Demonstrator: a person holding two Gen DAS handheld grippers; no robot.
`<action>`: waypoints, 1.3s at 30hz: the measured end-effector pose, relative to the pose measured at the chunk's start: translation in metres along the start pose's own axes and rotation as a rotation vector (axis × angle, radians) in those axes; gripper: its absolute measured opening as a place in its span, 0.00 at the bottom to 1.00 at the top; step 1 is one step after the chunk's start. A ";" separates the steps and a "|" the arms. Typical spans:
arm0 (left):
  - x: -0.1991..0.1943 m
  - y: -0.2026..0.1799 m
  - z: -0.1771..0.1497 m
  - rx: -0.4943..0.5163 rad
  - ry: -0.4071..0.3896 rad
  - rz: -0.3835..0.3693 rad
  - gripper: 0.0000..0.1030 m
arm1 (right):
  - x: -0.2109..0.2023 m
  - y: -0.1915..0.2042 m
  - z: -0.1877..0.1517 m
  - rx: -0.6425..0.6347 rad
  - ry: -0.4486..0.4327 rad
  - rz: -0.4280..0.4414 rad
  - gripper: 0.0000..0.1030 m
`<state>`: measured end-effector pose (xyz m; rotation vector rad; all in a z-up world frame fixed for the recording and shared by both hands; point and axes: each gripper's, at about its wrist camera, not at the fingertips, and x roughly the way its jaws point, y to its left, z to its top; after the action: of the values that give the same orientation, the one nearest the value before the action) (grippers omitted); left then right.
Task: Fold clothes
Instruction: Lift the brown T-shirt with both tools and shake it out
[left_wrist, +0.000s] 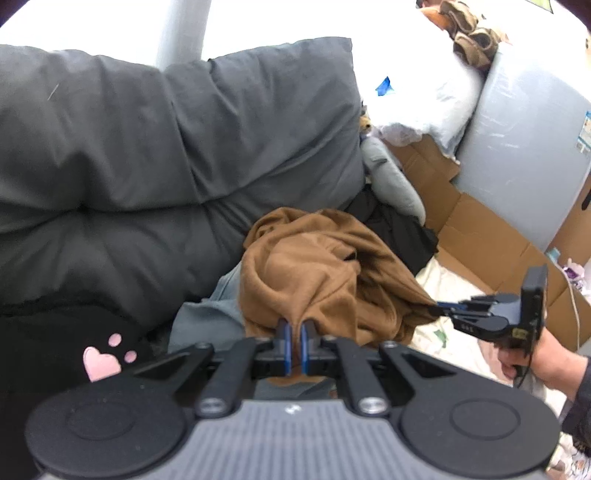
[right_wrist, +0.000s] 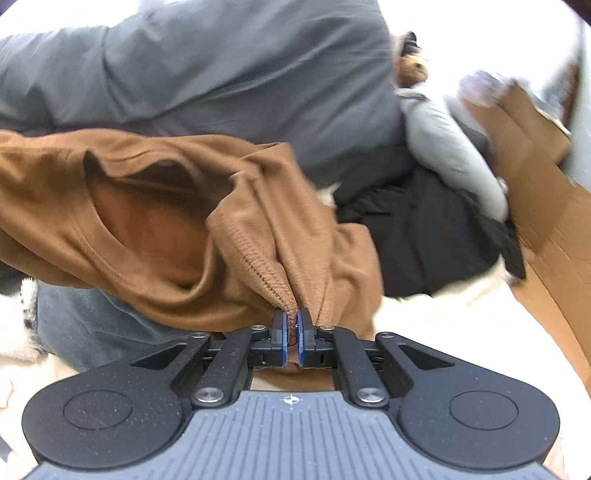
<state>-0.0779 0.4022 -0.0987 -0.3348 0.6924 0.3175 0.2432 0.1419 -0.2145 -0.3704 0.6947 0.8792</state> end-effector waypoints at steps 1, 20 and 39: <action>-0.003 -0.003 0.000 0.005 -0.007 -0.002 0.05 | -0.007 -0.004 -0.002 0.012 0.003 -0.009 0.03; -0.066 -0.067 0.021 0.051 -0.132 -0.130 0.05 | -0.174 -0.070 -0.023 0.115 0.061 -0.171 0.02; -0.159 -0.158 0.052 0.233 -0.218 -0.320 0.05 | -0.363 -0.108 -0.064 0.118 0.150 -0.265 0.02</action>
<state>-0.1016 0.2533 0.0755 -0.1811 0.4461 -0.0328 0.1441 -0.1666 -0.0086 -0.4148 0.8110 0.5611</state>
